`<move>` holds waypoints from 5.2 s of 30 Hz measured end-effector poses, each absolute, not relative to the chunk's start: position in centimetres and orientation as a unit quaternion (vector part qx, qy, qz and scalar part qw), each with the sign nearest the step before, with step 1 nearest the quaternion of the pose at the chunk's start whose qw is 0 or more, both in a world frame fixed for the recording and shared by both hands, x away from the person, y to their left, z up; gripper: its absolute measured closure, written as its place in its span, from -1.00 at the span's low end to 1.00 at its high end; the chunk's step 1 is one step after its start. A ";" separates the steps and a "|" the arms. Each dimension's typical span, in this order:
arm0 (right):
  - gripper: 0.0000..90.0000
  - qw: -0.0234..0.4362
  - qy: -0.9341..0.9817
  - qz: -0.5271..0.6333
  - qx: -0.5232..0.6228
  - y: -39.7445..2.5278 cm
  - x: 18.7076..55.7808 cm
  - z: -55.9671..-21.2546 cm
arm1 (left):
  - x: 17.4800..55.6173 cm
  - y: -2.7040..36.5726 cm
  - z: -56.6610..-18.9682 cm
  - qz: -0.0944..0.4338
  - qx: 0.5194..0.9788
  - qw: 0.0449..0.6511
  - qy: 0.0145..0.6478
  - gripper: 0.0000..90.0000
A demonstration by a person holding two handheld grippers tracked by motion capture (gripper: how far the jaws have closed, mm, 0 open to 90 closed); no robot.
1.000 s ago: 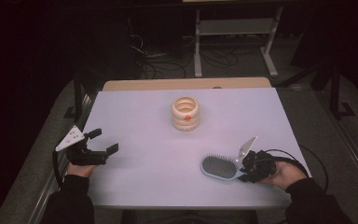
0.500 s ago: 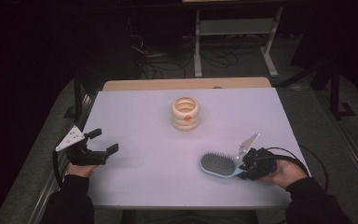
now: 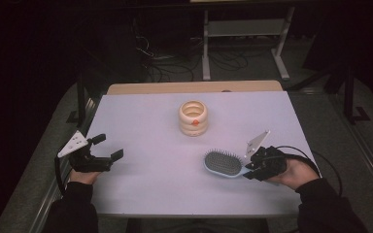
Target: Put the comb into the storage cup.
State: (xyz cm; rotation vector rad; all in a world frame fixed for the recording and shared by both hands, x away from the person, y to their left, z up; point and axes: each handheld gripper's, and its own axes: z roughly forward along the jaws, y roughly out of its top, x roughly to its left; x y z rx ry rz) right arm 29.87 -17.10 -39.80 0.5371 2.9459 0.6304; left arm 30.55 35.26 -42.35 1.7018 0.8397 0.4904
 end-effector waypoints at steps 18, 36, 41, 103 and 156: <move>0.53 0.056 0.959 0.227 0.159 -15.7 30.5 -36.9 | 30.6 35.3 -42.4 0.207 0.721 0.558 0.355 -1.00; 0.53 0.074 0.946 0.282 0.143 -13.7 32.0 -33.1 | 30.7 35.1 -42.2 0.205 0.722 0.559 0.352 -1.00; 0.53 0.084 0.945 0.285 0.139 -13.0 32.3 -32.3 | 30.7 35.1 -42.2 0.203 0.721 0.560 0.353 -1.00; 0.53 0.150 0.919 0.345 0.119 -6.3 35.4 -25.8 | 34.0 25.2 -31.8 0.135 0.703 0.635 0.292 -1.00; 0.53 0.199 0.891 0.382 0.145 -4.0 37.1 -25.7 | 37.8 21.5 -28.5 0.038 0.606 0.706 0.366 -0.17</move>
